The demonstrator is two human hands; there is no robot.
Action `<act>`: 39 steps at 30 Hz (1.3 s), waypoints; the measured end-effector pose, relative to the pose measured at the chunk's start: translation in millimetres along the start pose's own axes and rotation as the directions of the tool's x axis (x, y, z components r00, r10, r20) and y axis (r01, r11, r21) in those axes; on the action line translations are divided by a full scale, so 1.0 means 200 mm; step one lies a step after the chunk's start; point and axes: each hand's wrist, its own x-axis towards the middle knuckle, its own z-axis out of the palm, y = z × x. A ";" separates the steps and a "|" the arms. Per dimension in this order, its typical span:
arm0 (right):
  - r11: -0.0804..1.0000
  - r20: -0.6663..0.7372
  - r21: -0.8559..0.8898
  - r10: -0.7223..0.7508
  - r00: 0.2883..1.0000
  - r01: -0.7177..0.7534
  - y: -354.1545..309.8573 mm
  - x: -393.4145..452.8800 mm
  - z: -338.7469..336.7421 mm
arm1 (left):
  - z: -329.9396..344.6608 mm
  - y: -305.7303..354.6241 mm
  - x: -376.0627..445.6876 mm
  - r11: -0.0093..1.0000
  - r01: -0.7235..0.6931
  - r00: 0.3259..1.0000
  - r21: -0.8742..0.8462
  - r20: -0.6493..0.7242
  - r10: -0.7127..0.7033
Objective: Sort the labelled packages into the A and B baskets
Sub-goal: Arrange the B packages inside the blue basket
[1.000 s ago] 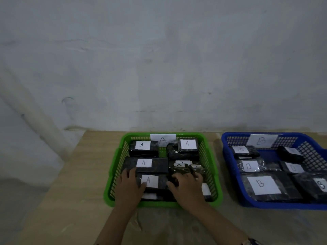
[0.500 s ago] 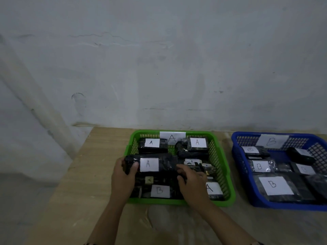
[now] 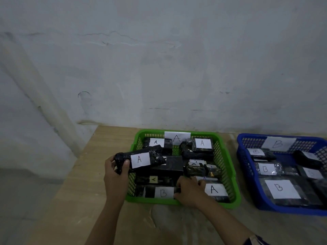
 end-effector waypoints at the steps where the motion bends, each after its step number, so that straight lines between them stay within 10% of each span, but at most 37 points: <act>1: 0.998 -0.007 0.062 -0.022 1.000 0.022 0.00 -0.01 0.00 | 0.00 -0.01 0.00 1.000 -0.001 1.000 -0.004 -0.005 0.001; 12: 0.733 -0.510 0.641 0.182 0.841 0.230 0.07 -0.03 -0.18 | -0.01 0.00 -0.02 0.996 -0.040 0.999 -0.077 0.019 0.042; 26: 0.582 -0.545 0.768 0.376 0.749 0.267 0.16 -0.09 -0.21 | 0.09 -0.08 -0.05 0.939 -0.093 0.896 0.331 0.439 -0.065; 31: 0.618 -0.552 0.740 0.334 0.764 0.265 0.15 -0.09 -0.19 | 0.11 -0.09 -0.05 0.782 -0.177 0.861 0.597 0.479 -0.171; 35: 0.640 -0.571 0.718 0.319 0.756 0.272 0.15 -0.09 -0.17 | 0.12 -0.05 -0.09 0.438 -0.423 0.857 0.793 0.508 -0.092; 39: 0.644 -0.585 0.708 0.307 0.751 0.289 0.17 -0.09 -0.17 | 0.18 -0.08 -0.11 0.480 -0.559 0.730 0.676 0.676 -0.102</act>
